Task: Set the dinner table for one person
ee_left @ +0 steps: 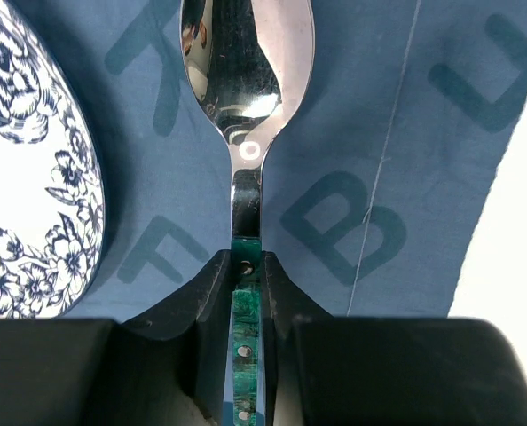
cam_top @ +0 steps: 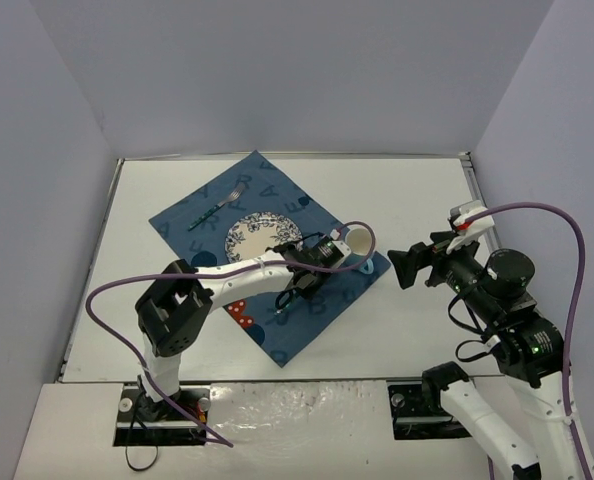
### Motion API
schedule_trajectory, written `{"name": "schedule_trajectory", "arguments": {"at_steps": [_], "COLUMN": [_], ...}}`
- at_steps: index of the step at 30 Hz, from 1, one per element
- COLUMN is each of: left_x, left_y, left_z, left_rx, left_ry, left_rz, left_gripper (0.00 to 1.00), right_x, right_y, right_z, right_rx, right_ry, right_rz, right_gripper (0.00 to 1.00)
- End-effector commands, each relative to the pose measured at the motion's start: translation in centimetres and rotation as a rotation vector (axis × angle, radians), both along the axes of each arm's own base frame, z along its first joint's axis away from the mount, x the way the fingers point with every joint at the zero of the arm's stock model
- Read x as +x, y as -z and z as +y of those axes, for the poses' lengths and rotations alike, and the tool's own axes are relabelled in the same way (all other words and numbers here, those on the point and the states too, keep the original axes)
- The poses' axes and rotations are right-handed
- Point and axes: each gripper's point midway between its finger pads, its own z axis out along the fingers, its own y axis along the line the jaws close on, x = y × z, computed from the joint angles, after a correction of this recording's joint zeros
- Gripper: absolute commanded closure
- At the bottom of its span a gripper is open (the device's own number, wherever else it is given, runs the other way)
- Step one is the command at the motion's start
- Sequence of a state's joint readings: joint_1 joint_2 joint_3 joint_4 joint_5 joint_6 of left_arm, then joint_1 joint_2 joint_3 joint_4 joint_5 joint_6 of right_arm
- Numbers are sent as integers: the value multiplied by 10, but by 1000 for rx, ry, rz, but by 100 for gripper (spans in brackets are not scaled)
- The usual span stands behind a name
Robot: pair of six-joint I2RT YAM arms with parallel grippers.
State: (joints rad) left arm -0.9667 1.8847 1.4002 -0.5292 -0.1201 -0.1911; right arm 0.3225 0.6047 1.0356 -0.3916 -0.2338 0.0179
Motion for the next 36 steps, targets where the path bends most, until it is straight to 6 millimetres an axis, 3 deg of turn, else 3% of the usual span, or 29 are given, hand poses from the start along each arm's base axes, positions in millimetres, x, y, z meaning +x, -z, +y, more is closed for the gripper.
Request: {"name": "schedule_trajectory", "arguments": {"at_steps": [1,6,15,16,20,22,23,27,30,32,34,36], "left_x": [8,7,3,3,4,7,7,14,18,18,19,16], "left_y": [-22,-15,14,14,3,-15,-25,-81,-144,-170,-207,-226], "left_z": [-23,-36,-29,-28,-25,-24,-22,-3,25,50,93,129], "left_rx": [-101,-128,-76,-80,-103,-127,-136,-172,-239,-256,-281,-284], "left_ry": [14,0,-39,-51,-89,-104,-112,-188,-266,-326,-419,-492], "left_rz": [-49,-46,-7,-7,-25,-52,-64,-151,-250,-288,-370,-425], "left_gripper": [100,100,100,96,60,43,39,7,3,3,3,3], "right_x": [1,0,0,0,1,1,2,8,12,14,16,17], "right_y": [-23,-25,-22,-22,-26,-32,-35,-50,-61,-71,-76,-82], "right_z": [-8,-10,-10,-11,-13,-14,-16,-30,-44,-56,-66,-74], "right_rx": [-14,-16,-18,-17,-15,-14,-14,-20,-16,-11,-12,-9], "right_ry": [36,42,44,48,60,69,79,165,250,326,381,430], "right_rz": [-79,-82,-74,-74,-81,-93,-99,-124,-140,-153,-161,-168], "right_gripper": [0,0,0,0,0,0,0,0,0,0,0,0]}}
